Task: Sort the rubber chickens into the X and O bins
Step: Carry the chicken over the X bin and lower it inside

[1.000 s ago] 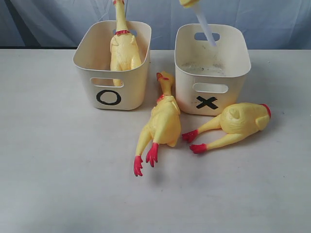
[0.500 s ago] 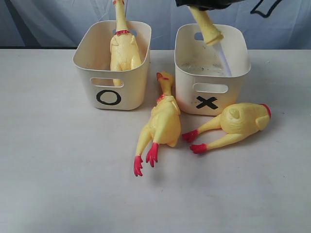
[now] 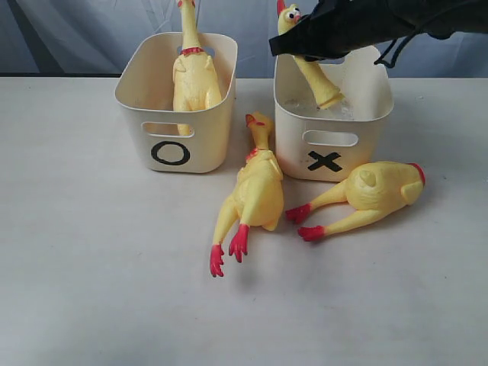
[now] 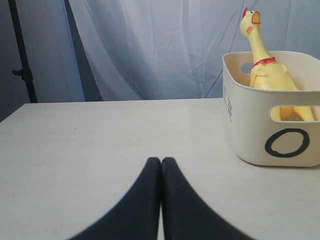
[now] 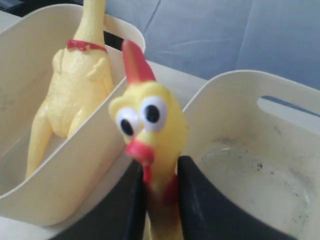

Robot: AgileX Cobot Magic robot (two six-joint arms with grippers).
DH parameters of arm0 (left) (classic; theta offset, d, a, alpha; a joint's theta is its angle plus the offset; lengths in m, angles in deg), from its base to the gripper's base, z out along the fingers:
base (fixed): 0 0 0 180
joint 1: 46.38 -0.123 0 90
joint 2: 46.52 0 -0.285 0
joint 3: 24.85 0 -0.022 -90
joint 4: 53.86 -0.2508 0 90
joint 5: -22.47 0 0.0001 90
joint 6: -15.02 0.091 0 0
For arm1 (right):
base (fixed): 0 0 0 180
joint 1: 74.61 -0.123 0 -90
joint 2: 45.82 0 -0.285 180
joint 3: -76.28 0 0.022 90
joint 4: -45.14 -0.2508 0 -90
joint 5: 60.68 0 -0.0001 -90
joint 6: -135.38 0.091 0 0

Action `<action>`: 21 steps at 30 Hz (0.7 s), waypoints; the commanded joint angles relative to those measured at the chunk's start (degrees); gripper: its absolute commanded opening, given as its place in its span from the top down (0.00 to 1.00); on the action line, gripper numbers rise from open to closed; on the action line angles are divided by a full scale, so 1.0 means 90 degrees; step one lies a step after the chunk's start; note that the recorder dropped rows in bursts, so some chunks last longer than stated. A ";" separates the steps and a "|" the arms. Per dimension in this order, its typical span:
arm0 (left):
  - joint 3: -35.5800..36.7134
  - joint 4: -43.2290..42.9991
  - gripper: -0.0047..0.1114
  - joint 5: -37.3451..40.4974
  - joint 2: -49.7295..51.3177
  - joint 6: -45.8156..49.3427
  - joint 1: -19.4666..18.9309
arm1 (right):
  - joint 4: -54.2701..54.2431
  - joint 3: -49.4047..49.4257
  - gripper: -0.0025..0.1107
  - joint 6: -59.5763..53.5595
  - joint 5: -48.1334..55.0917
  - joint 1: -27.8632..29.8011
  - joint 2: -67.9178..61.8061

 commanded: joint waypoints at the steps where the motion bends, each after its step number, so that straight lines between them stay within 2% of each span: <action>1: -0.0009 0.0000 0.96 -0.0044 -0.0015 -0.0027 0.0013 | 0.0017 0.0142 0.98 0.0051 -0.0225 0.0032 -0.0103; 4: -0.0009 0.0000 0.96 -0.0044 -0.0015 -0.0027 0.0013 | 0.0017 0.0160 0.96 0.0199 -0.0211 0.0032 -0.0223; 9: -0.0009 0.0000 0.96 -0.0044 -0.0015 -0.0027 0.0013 | 0.0017 0.0160 0.70 0.0270 -0.0240 0.0032 -0.0244; 11: -0.0009 0.0000 0.96 -0.0044 -0.0015 -0.0027 0.0013 | 0.0017 0.0160 0.64 0.0270 -0.0240 0.0032 -0.0231; 21: -0.0009 0.0000 0.96 -0.0029 -0.0015 -0.0027 0.0013 | 0.1132 0.0160 0.69 0.0352 0.0323 0.0032 0.0575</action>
